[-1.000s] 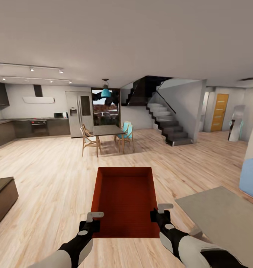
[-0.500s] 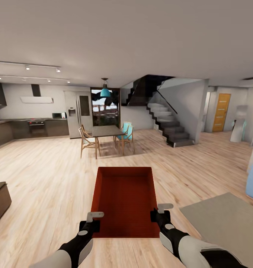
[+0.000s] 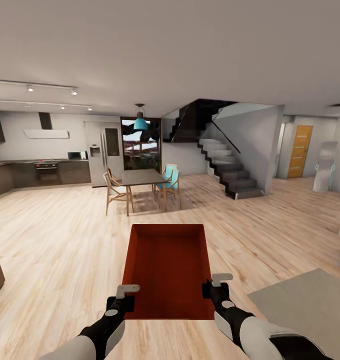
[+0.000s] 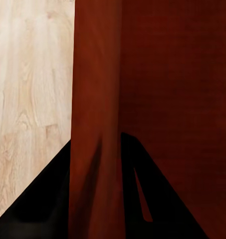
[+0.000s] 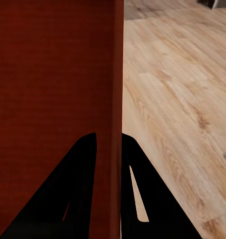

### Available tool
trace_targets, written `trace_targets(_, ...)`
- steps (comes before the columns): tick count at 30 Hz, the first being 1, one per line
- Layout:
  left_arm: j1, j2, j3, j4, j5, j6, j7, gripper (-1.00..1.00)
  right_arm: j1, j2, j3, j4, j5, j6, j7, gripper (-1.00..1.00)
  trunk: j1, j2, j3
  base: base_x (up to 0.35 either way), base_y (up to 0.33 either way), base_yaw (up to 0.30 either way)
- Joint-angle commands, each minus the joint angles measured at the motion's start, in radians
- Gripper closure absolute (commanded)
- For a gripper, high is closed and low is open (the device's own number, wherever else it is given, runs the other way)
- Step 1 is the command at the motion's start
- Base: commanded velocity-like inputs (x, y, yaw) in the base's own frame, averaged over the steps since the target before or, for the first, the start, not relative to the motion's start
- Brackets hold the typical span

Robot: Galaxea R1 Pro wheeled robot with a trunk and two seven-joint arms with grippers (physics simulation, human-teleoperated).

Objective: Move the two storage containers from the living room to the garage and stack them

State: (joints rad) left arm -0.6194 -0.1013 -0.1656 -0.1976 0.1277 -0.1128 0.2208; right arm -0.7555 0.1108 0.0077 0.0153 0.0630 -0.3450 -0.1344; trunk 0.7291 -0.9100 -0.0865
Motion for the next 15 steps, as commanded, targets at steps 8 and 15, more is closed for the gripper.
trace_targets(8,-0.002,0.006,0.025,-0.003,-0.007,-0.01,0.019,1.0,-0.001,-0.007,-0.02,0.005,-0.019,-0.005,-0.01,1.0,0.001,-0.001,-0.002,0.321,0.0,0.0)
trace_targets(15,-0.002,0.006,0.025,-0.003,-0.007,-0.009,0.019,1.0,-0.001,-0.007,-0.02,0.005,-0.019,-0.005,-0.01,1.0,0.001,-0.001,-0.002,0.321,0.0,0.0)
